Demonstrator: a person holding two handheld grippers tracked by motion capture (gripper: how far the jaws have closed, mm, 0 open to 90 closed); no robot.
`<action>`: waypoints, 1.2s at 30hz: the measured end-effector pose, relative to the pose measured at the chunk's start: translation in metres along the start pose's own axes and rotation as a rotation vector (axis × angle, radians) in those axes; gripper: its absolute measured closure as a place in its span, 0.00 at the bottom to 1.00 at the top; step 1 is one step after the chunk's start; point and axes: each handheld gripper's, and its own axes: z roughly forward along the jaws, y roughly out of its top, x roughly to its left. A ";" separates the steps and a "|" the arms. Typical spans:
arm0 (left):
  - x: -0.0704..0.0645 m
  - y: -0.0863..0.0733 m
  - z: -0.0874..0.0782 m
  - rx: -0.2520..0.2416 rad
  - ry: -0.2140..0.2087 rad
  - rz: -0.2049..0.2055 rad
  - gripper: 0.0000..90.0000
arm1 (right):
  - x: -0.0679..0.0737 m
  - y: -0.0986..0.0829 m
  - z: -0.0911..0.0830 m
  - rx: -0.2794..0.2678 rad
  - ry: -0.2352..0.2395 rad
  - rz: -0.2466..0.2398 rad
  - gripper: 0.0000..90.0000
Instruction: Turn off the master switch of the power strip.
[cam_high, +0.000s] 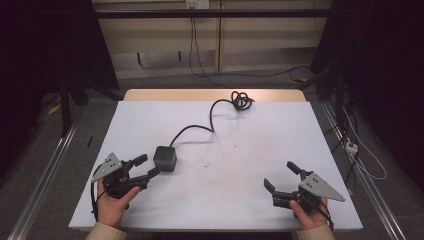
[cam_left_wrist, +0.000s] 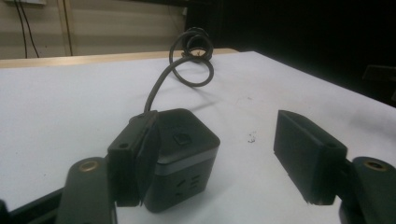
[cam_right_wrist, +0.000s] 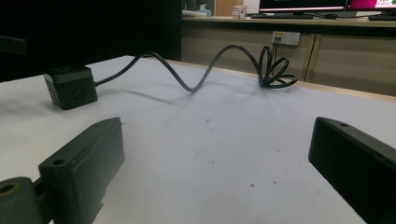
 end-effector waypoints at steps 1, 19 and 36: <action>0.000 0.000 0.000 0.000 0.001 0.000 0.37 | 0.000 0.000 0.000 0.001 -0.001 0.000 0.03; 0.004 0.010 0.005 0.033 0.009 0.005 0.70 | 0.000 0.000 0.000 0.001 -0.005 -0.008 0.04; 0.009 0.016 0.009 0.070 0.017 -0.009 0.92 | 0.001 0.000 0.000 -0.002 -0.004 -0.018 0.05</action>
